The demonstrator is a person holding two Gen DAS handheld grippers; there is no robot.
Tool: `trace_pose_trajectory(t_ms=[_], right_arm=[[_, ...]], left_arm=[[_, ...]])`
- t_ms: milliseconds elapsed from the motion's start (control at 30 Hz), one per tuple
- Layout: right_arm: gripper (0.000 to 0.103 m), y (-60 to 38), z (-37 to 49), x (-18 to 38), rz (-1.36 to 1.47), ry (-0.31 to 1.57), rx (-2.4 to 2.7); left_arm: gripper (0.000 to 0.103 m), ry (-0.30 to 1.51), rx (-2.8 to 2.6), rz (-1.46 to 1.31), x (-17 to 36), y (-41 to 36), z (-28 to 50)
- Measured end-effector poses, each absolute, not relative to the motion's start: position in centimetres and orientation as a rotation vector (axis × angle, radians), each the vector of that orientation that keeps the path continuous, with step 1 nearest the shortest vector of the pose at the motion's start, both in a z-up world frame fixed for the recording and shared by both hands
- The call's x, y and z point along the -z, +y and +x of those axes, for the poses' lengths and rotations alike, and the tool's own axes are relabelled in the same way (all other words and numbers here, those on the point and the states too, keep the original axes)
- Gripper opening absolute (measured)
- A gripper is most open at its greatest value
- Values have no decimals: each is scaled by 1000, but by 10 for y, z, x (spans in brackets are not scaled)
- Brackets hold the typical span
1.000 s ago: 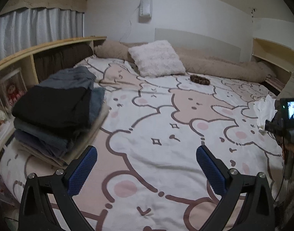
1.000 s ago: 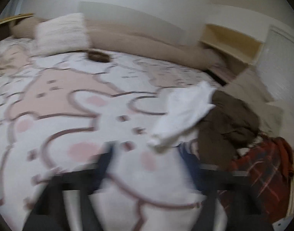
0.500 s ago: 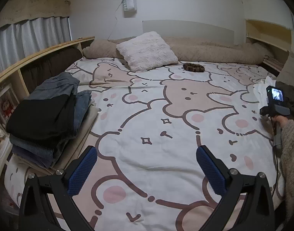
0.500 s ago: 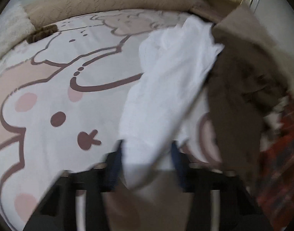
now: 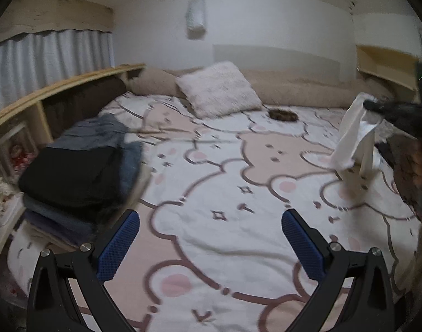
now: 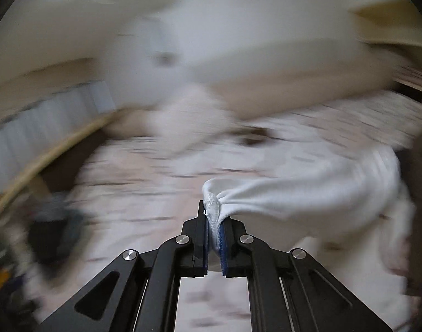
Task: Fold clothes
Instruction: 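Grasp the white T-shirt with the right tool and lift it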
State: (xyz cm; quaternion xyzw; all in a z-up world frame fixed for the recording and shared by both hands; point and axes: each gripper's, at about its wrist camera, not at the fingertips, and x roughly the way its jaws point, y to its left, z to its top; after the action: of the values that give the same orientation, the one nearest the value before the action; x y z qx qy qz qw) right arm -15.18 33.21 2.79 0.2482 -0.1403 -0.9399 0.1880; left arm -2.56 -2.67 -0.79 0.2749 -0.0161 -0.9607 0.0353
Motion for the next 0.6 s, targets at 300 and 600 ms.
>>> trace_pose_trajectory(t_ms=[300, 600], right_arm=[[7, 189, 26, -26, 689, -90, 1973], [12, 217, 31, 81, 1264, -86, 2214]], left_arm=[[103, -49, 2868, 710, -12, -88, 12], [103, -28, 3064, 853, 21, -32, -32]])
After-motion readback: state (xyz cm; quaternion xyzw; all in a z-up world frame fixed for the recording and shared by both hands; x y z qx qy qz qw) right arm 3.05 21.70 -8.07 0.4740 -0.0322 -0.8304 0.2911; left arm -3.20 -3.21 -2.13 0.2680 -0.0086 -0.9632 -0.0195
